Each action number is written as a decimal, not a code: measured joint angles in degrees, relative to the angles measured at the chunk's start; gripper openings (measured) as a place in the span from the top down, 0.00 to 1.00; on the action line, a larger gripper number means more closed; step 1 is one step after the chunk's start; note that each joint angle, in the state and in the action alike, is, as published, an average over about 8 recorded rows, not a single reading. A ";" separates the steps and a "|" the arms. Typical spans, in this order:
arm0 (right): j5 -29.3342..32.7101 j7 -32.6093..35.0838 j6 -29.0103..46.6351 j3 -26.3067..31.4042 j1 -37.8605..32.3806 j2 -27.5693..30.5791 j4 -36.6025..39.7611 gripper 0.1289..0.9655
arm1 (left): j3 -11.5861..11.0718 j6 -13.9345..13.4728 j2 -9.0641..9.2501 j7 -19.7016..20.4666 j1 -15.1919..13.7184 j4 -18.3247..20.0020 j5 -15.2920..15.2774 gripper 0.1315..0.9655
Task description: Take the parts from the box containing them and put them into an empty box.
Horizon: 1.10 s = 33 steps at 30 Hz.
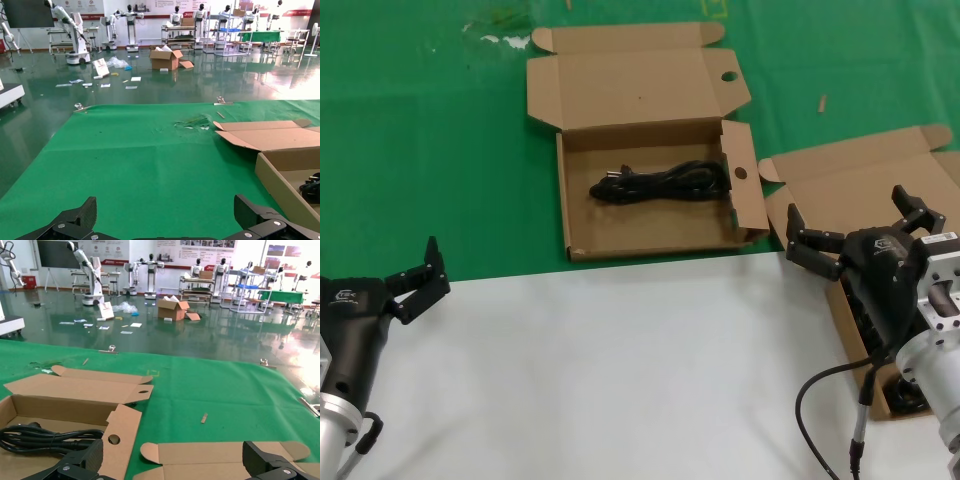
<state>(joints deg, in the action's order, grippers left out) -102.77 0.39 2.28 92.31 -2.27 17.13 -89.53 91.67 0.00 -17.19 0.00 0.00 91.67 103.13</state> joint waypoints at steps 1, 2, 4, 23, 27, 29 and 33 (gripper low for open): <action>0.00 0.00 0.00 0.00 0.00 0.00 0.00 0.00 | 0.00 0.00 0.00 0.00 0.00 0.00 0.00 0.00; 0.00 0.00 0.00 0.00 0.00 0.00 0.00 0.00 | 0.00 0.00 0.00 0.00 0.00 0.00 0.00 0.00; 0.00 0.00 0.00 0.00 0.00 0.00 0.00 0.00 | 0.00 0.00 0.00 0.00 0.00 0.00 0.00 0.00; 0.00 0.00 0.00 0.00 0.00 0.00 0.00 0.00 | 0.00 0.00 0.00 0.00 0.00 0.00 0.00 0.00; 0.00 0.00 0.00 0.00 0.00 0.00 0.00 0.00 | 0.00 0.00 0.00 0.00 0.00 0.00 0.00 0.00; 0.00 0.00 0.00 0.00 0.00 0.00 0.00 0.00 | 0.00 0.00 0.00 0.00 0.00 0.00 0.00 0.00; 0.00 0.00 0.00 0.00 0.00 0.00 0.00 0.00 | 0.00 0.00 0.00 0.00 0.00 0.00 0.00 0.00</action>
<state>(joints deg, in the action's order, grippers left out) -102.77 0.39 2.28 92.31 -2.27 17.13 -89.53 91.67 0.00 -17.19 0.00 0.00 91.67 103.13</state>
